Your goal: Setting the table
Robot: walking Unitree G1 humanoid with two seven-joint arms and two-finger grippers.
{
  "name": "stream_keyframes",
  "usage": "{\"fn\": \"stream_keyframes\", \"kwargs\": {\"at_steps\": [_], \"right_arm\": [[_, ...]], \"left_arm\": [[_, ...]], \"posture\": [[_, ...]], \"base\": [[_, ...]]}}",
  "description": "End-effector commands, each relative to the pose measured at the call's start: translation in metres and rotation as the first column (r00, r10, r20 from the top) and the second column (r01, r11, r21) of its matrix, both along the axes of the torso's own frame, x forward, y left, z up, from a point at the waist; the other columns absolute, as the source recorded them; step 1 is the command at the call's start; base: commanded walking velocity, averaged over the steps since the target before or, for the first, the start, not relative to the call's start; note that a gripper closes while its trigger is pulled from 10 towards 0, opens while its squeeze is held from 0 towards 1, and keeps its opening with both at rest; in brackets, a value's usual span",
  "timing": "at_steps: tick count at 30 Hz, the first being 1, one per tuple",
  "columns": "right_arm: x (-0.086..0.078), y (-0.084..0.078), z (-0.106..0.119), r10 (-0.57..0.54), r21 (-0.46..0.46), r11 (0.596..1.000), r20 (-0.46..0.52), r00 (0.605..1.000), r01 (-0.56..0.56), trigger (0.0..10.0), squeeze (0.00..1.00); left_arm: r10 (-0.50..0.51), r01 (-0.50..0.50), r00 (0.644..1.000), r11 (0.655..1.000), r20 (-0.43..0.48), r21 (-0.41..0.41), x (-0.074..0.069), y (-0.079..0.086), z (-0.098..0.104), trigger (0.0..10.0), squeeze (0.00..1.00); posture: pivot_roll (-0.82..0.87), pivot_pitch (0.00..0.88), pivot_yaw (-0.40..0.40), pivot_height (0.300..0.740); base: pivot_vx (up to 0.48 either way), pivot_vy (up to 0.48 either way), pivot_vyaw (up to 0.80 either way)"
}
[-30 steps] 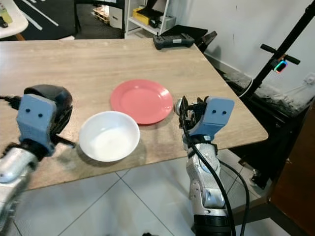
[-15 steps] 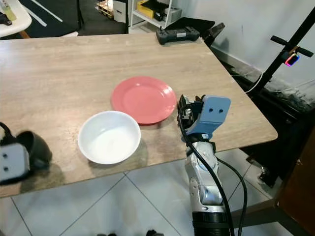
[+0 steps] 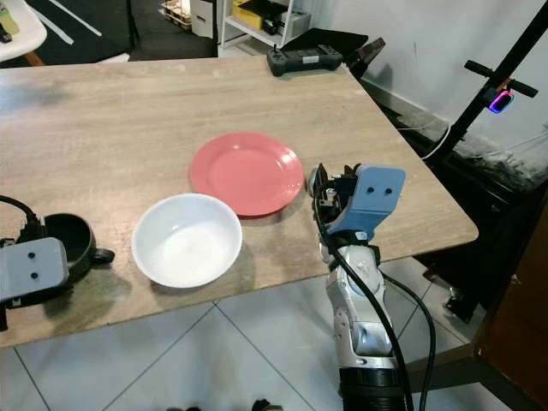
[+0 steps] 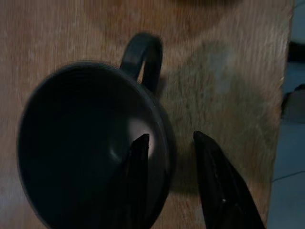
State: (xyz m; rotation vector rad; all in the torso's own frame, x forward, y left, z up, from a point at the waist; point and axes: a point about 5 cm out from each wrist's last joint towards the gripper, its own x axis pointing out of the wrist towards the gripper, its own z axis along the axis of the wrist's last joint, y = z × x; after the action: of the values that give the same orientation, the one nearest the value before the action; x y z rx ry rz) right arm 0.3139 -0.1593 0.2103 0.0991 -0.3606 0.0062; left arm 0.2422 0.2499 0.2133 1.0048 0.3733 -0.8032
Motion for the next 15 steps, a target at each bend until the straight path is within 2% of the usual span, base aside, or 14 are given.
{"fn": "stream_keyframes", "kwargs": {"at_steps": [1, 2, 3, 6, 9, 13, 15], "right_arm": [[-0.001, 0.0, 0.0, 0.006, -0.001, 1.0, -0.001, 1.0, -0.006, 10.0, 0.0], [-0.001, 0.001, 0.0, 0.008, -0.001, 1.0, 0.0, 1.0, -0.008, 10.0, 0.0], [0.0, 0.001, 0.001, 0.012, -0.001, 1.0, 0.001, 1.0, -0.012, 10.0, 0.0], [0.001, 0.001, 0.001, 0.014, -0.001, 1.0, 0.001, 1.0, -0.014, 10.0, 0.0], [0.001, 0.001, 0.0, 0.017, -0.002, 1.0, 0.0, 1.0, -0.017, 10.0, 0.0], [0.001, 0.002, 0.0, 0.018, 0.0, 1.0, -0.002, 1.0, -0.018, 10.0, 0.0], [0.001, 0.002, -0.001, 0.017, 0.002, 1.0, -0.005, 1.0, -0.017, 10.0, 0.0]], "left_arm": [[-0.021, 0.021, 1.0, 1.0, 0.003, -0.009, -0.001, -0.004, 0.001, 10.0, 0.89], [-0.021, 0.021, 1.0, 1.0, 0.015, -0.009, 0.001, -0.004, 0.003, 10.0, 0.89], [-0.022, 0.023, 0.998, 1.0, 0.054, -0.015, 0.004, -0.004, 0.011, 10.0, 0.0], [-0.026, 0.027, 0.997, 1.0, 0.074, -0.013, 0.004, -0.003, 0.019, 10.0, 0.0], [-0.041, 0.042, 0.996, 0.999, 0.074, -0.009, -0.003, -0.002, 0.033, 10.0, 0.0], [-0.058, 0.059, 0.998, 0.998, 0.029, -0.033, -0.012, -0.003, 0.037, 10.0, 0.0], [-0.077, 0.076, 0.997, 0.996, -0.026, -0.053, -0.021, -0.004, 0.033, 10.0, 0.0]], "posture": [[0.11, 0.118, 0.012, 0.74], [0.11, 0.118, 0.012, 0.74], [0.12, 0.114, 0.007, 0.74], [0.12, 0.114, 0.007, 0.74], [0.12, 0.115, 0.008, 0.74], [0.13, 0.116, 0.012, 0.74], [0.13, 0.117, 0.014, 0.74]], "base": [[0.0, 0.0, 0.0], [0.0, 0.0, 0.0], [0.0, 0.0, 0.0], [0.0, 0.0, 0.0], [0.0, 0.0, 0.0], [0.0, 0.0, 0.0], [0.0, 0.0, 0.0]]}}
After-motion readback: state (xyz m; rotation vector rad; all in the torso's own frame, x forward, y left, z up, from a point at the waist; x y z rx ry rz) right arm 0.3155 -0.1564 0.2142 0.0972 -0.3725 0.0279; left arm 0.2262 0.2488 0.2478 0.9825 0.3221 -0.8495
